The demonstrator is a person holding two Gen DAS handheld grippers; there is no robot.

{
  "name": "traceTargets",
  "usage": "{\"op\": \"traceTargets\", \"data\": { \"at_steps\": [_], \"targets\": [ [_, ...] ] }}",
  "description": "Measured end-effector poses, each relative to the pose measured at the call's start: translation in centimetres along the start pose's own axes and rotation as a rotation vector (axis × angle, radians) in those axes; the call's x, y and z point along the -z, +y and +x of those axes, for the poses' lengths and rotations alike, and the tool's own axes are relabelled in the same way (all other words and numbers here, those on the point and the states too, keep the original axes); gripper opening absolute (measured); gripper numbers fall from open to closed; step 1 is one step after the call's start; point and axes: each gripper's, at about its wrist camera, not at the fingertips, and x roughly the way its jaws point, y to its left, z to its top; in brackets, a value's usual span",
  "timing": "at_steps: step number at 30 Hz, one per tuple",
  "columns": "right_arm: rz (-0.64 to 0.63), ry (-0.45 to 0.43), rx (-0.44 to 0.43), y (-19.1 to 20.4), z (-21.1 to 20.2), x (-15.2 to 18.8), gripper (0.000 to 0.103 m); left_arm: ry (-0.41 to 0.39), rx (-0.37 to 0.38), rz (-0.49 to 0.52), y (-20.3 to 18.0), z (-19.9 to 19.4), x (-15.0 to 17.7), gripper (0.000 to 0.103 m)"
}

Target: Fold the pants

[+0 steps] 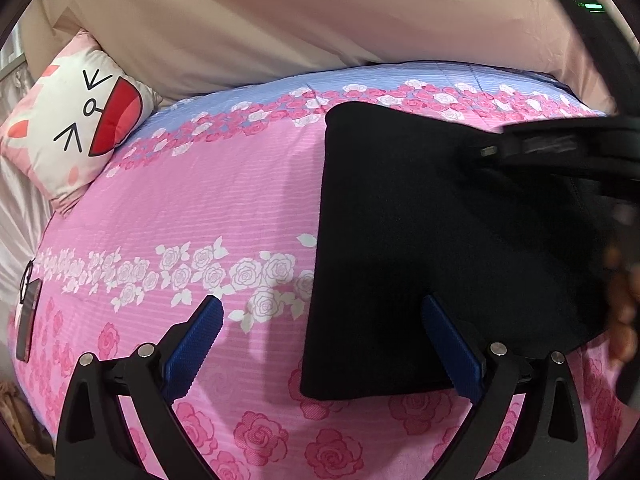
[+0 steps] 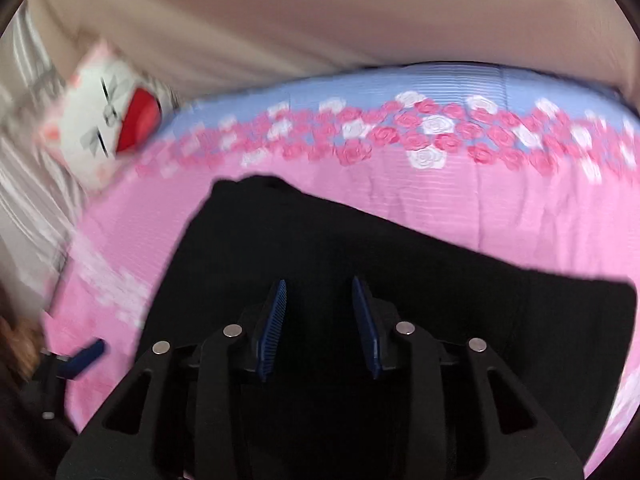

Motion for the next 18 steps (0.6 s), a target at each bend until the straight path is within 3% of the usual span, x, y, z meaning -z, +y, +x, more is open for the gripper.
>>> {"op": "traceTargets", "data": {
  "at_steps": [2, 4, 6, 8, 11, 14, 16, 17, 18],
  "targets": [
    [-0.011, -0.049, -0.012, -0.1, -3.4, 1.6, 0.034, -0.009, -0.006, 0.001, 0.4, -0.5, 0.1, 0.098],
    [-0.017, -0.048, 0.03, -1.1, -6.3, 4.2, 0.041, -0.018, -0.016, -0.012, 1.1, -1.3, 0.3, 0.098],
    [-0.024, -0.025, 0.098, -2.2, -7.1, 6.8, 0.053, -0.019, -0.009, -0.035, 1.8, -1.7, 0.5, 0.098],
    [-0.043, -0.031, 0.128, -3.6, -7.3, 9.3, 0.053, -0.002, 0.001, -0.054, 2.0, -1.3, 0.6, 0.098],
    [-0.076, -0.059, 0.159, -2.9, -7.8, 9.9, 0.053, 0.031, -0.003, -0.059, 1.5, -0.3, 0.7, 0.098],
    [-0.018, -0.092, 0.109, -3.5, -10.4, 9.6, 0.054, 0.016, -0.002, -0.056, 1.7, -1.3, 0.7, 0.097],
    [0.049, -0.119, 0.121, -5.5, -12.8, 10.0, 0.072, -0.003, 0.073, -0.091, 2.8, -2.5, 0.6, 0.097],
    [0.104, -0.136, 0.141, -7.4, -14.2, 10.5, 0.089, 0.001, 0.14, -0.112, 3.6, -2.7, 0.3, 0.097],
    [0.151, -0.141, 0.141, -8.8, -15.0, 10.8, 0.09, 0.011, 0.186, -0.123, 4.1, -2.6, 0.1, 0.097]
  ]
}}
